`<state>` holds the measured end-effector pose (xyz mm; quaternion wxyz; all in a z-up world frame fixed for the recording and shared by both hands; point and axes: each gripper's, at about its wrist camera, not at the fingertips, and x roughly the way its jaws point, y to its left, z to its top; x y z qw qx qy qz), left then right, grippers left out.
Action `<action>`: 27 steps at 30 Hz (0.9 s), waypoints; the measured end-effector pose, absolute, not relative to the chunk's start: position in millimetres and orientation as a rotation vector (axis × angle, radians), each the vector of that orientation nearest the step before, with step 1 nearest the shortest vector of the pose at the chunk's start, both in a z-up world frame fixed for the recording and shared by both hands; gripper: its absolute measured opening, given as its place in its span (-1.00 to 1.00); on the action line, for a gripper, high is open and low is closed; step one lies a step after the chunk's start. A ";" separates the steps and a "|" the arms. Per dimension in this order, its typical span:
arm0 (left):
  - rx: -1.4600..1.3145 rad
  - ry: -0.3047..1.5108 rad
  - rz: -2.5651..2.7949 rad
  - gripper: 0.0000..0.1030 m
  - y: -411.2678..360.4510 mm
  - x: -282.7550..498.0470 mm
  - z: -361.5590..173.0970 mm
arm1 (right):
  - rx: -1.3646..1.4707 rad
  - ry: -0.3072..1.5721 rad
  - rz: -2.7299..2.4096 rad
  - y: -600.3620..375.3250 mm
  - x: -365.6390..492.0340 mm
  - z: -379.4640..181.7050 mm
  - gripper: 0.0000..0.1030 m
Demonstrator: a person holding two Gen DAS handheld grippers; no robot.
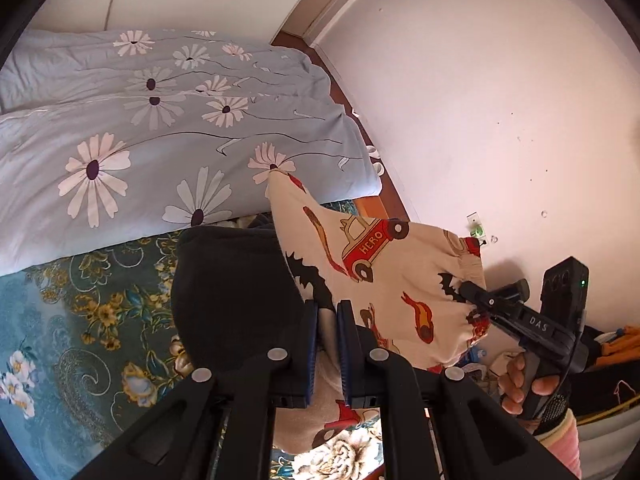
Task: Fold clothes
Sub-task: 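Lift the folded pants with both grippers and carry them onto the dark grey cushion, then lower the pants onto the cushion and open both grippers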
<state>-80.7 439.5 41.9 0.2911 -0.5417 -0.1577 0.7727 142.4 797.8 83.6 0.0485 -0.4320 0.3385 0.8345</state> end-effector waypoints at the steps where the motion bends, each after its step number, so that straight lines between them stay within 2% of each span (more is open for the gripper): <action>1: -1.461 -0.418 2.054 -0.84 442.5 -82.6 34.9 | -1.315 1.034 2.529 806.5 138.2 78.7 -0.57; 7: -1.555 -0.405 2.013 -0.84 460.0 -93.6 -5.4 | -1.415 1.029 2.407 845.3 124.6 35.7 -0.57; 18: -1.607 -0.355 1.994 -0.82 475.7 -87.1 -34.3 | -1.434 1.048 2.368 861.8 132.9 -5.9 -0.51; 21: -1.629 -0.416 1.967 -0.67 472.6 -89.5 -41.4 | -1.422 1.082 2.367 863.3 138.1 -11.4 -0.51; 23: -1.630 -0.434 1.958 -0.46 472.9 -89.5 -42.0 | -1.412 1.104 2.366 864.7 140.5 -13.1 -0.51; 27: -1.619 -0.442 1.958 -0.49 474.8 -88.0 -38.5 | -1.406 1.098 2.357 864.2 140.5 -11.4 -0.51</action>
